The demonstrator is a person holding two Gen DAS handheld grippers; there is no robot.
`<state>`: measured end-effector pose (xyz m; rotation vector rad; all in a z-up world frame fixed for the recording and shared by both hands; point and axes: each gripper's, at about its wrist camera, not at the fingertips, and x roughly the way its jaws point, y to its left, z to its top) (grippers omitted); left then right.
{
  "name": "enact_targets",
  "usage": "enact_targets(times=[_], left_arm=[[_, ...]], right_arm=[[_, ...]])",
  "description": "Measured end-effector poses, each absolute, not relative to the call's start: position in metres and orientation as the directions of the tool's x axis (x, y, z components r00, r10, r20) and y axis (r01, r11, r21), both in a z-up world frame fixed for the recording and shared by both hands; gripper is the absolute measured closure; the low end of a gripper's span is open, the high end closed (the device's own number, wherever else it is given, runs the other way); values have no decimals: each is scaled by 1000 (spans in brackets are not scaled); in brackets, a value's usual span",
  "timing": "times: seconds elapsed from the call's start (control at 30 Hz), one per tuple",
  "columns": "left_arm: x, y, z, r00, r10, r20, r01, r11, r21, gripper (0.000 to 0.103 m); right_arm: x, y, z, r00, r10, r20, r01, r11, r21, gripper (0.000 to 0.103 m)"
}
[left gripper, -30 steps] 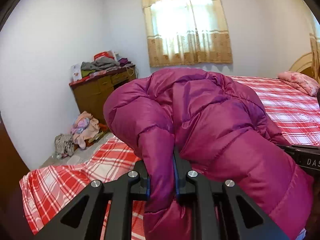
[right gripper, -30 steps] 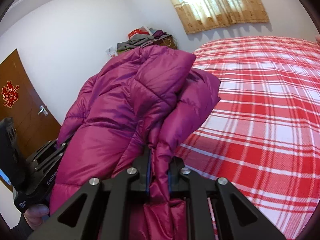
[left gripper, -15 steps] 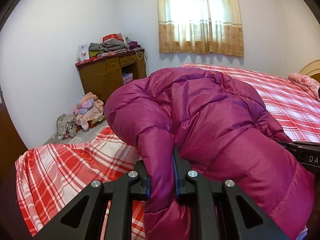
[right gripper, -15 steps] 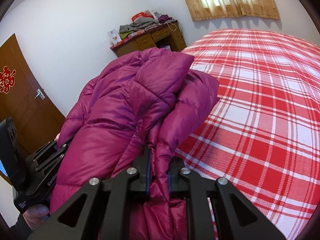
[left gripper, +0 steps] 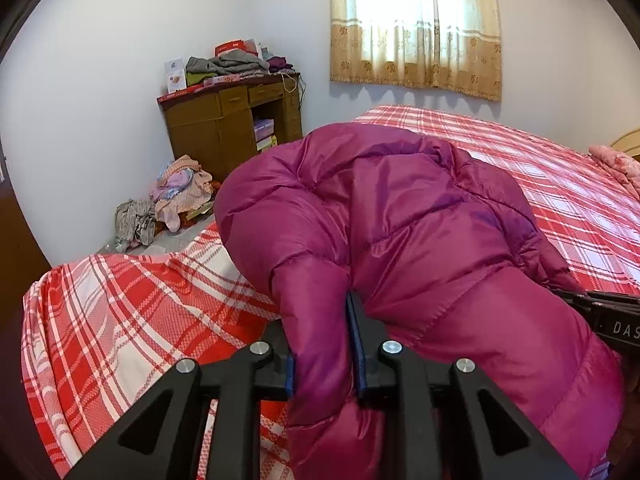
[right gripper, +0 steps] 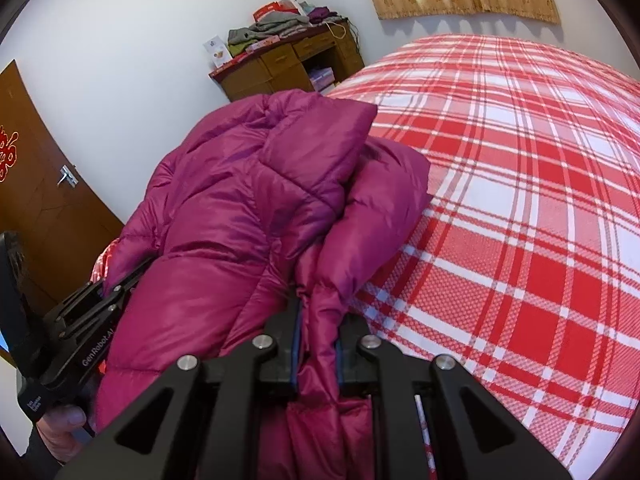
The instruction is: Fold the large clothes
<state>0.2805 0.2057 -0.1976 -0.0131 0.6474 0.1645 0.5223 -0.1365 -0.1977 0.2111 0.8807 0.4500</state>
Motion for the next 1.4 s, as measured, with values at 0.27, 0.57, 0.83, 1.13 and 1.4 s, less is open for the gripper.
enact_targets(times=[0.27, 0.57, 0.83, 1.13, 1.4], left_arm=[[282, 204, -206, 769, 186, -612, -185, 981, 66, 55], [285, 214, -211, 755, 208, -622, -225, 973, 52, 38], [286, 215, -213, 748, 213, -628, -231, 971, 54, 36], [280, 221, -202, 722, 236, -650, -267, 962, 52, 29], [188, 214, -94, 843, 250, -476, -288, 958, -7, 28]], right_arm=[[524, -138, -210, 538, 455, -710, -280, 891, 358, 82], [525, -140, -215, 534, 443, -720, -266, 897, 354, 73], [526, -139, -218, 529, 432, -730, -260, 902, 345, 67], [526, -137, -206, 535, 374, -757, -247, 927, 283, 52], [458, -168, -112, 674, 341, -655, -291, 938, 189, 33]])
